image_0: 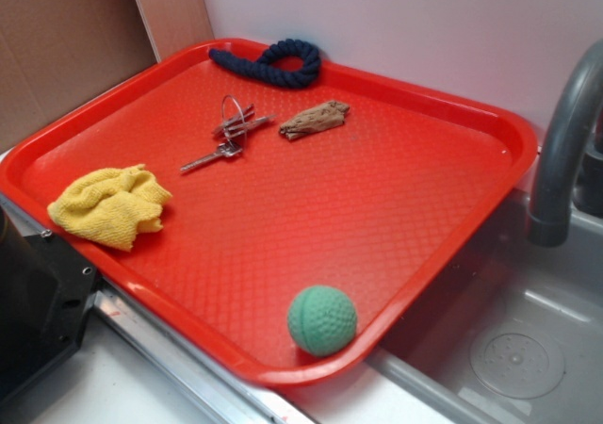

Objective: Grab the silver keys.

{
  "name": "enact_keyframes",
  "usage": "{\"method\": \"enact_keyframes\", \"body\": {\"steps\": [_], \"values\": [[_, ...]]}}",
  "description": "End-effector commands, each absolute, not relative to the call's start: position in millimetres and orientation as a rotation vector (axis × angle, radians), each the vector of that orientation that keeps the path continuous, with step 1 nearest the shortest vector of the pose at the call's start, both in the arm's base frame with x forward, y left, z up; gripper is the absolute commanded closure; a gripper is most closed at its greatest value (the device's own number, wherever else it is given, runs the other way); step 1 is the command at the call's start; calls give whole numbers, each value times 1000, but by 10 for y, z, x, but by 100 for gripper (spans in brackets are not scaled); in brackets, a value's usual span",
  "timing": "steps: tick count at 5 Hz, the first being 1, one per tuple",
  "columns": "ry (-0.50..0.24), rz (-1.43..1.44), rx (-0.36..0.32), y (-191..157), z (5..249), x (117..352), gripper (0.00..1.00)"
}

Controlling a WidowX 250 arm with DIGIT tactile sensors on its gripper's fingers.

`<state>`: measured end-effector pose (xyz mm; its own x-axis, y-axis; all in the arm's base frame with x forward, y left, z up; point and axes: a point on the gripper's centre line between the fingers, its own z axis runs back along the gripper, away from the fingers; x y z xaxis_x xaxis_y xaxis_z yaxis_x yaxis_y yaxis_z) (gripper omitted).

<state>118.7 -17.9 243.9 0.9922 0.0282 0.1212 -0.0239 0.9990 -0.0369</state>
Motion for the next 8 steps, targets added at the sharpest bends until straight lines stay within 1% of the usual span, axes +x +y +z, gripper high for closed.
{"method": "enact_keyframes", "body": {"steps": [1, 2, 3, 4, 5, 6, 7, 8], "values": [[-122, 26, -35, -179, 2439, 1187, 0], [-152, -224, -48, 44, 2157, 1605, 0], [-215, -475, -56, 224, 1992, 1950, 0], [-274, -659, -52, 385, 1704, 2213, 0], [-256, -701, -23, 521, 1299, 2431, 0], [-259, -708, -39, 531, 978, 2556, 0], [-262, -717, -126, 429, 838, 2633, 0], [-184, -859, -168, 228, 734, 2593, 0]]}}
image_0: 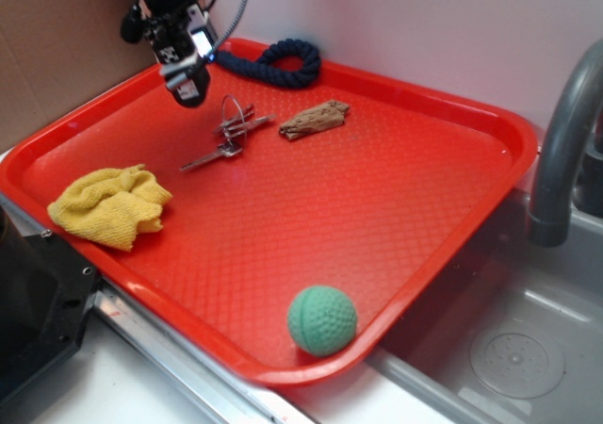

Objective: Grab the silver keys.

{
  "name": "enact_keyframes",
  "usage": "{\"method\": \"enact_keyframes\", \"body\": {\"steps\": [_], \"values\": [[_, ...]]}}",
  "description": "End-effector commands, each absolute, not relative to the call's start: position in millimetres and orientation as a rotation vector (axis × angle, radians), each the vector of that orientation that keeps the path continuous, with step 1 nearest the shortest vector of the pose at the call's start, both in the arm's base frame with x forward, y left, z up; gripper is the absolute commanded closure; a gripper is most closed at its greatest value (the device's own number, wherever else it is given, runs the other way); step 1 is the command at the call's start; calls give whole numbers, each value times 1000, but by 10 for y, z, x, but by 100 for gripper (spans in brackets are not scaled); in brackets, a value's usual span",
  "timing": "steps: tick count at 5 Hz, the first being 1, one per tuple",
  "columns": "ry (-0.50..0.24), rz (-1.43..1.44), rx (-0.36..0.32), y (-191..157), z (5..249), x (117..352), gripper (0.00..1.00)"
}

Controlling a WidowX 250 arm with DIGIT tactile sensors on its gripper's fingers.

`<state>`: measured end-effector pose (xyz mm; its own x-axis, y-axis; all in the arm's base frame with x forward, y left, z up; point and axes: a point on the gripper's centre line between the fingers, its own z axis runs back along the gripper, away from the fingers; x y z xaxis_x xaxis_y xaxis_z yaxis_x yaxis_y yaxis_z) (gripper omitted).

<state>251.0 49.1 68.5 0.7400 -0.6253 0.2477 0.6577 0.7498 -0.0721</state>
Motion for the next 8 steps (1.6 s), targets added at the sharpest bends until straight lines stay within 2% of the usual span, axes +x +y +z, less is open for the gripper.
{"method": "enact_keyframes", "body": {"steps": [1, 4, 5, 6, 8], "values": [[-185, -845, -133, 212, 701, 2565, 0], [-185, -845, -133, 212, 701, 2565, 0], [-135, -888, -150, 105, 557, 2622, 0], [-106, -895, -112, -62, 496, 2643, 100], [-101, -924, -111, -192, 517, 2642, 100]]}}
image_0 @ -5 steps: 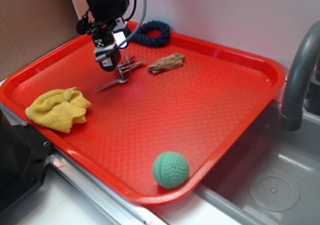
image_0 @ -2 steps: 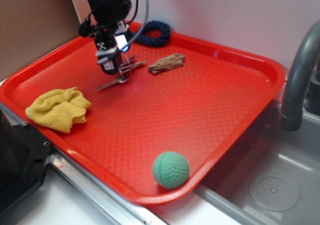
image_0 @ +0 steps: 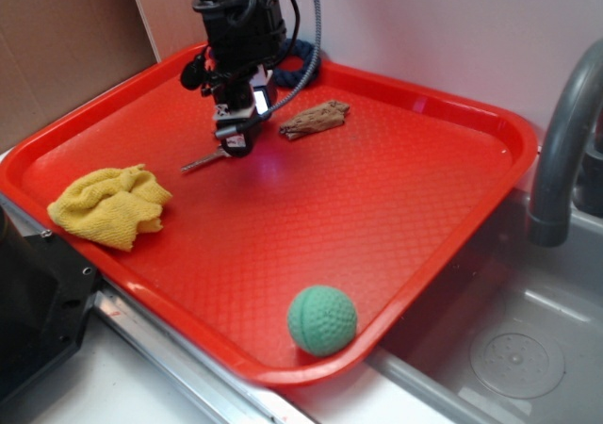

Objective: Grab the silver keys.

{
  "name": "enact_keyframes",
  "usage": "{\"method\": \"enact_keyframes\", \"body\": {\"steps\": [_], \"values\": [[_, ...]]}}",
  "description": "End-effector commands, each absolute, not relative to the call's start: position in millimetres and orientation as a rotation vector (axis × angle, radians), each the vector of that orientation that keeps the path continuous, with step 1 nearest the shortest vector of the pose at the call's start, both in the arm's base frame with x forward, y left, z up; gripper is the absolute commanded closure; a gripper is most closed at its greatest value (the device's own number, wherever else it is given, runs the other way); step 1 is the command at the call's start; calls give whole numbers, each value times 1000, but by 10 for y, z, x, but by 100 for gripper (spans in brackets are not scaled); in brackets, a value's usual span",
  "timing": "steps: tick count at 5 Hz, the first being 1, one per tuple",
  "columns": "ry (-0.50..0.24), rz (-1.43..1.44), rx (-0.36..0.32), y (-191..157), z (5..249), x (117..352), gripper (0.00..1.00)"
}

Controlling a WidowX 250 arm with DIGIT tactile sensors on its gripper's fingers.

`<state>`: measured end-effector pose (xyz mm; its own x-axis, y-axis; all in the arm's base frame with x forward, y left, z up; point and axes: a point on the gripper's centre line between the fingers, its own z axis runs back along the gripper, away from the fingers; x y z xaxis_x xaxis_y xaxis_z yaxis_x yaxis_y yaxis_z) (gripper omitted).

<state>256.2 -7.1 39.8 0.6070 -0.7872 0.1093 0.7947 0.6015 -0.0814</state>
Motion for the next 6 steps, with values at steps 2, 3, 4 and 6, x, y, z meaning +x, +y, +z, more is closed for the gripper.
{"method": "enact_keyframes", "body": {"steps": [2, 3, 4, 6], "values": [[-101, -922, -122, -171, 538, 2634, 100], [-100, -910, -124, -143, 567, 2623, 100], [-104, -850, -136, -46, 706, 2575, 100], [-135, -934, -144, -9, 680, 2564, 0]]}}
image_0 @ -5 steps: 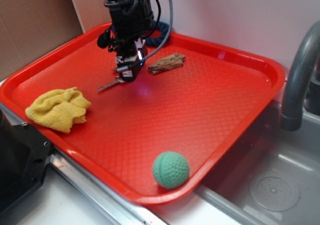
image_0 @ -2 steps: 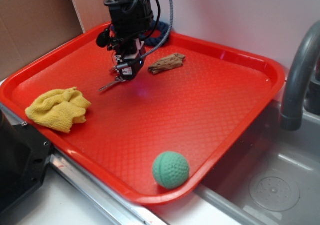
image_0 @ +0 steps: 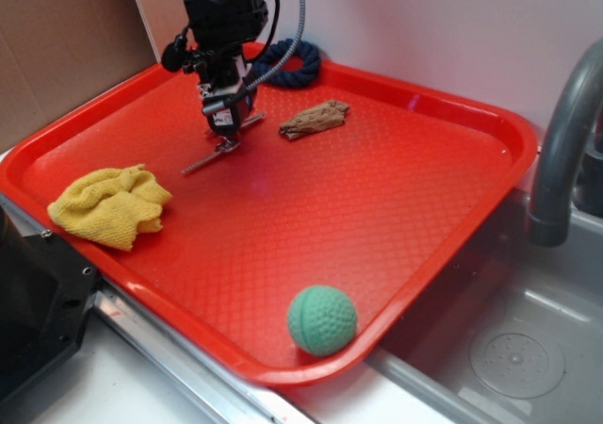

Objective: Grab the silver keys.

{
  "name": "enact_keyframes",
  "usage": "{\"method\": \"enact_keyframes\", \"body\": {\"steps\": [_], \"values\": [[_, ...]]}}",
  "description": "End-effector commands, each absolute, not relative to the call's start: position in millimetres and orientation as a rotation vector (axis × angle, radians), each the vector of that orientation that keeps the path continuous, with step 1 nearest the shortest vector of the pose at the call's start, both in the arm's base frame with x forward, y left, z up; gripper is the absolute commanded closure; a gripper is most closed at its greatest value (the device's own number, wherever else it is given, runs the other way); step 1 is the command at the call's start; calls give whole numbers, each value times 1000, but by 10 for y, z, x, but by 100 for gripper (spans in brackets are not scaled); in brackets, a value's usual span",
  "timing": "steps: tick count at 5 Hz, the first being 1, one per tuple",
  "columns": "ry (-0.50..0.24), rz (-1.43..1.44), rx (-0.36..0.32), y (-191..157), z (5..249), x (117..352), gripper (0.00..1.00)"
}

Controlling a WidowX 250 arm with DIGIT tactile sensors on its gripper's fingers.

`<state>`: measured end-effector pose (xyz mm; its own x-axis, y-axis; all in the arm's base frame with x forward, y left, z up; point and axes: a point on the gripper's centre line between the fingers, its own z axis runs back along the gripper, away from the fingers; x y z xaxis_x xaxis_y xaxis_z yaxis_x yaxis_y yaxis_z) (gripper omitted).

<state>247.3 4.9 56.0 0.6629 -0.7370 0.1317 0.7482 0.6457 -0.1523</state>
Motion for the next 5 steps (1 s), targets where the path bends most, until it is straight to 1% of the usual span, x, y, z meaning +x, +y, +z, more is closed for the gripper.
{"method": "enact_keyframes", "body": {"steps": [1, 2, 3, 4, 5], "values": [[-180, -1028, -137, -38, 699, 2541, 0], [-211, -1121, -148, -70, 799, 2455, 0], [-122, -1132, -167, -69, 794, 2316, 0], [-67, -1083, -160, 16, 653, 2313, 0], [-102, -1072, -78, 156, 607, 2317, 0]]}}
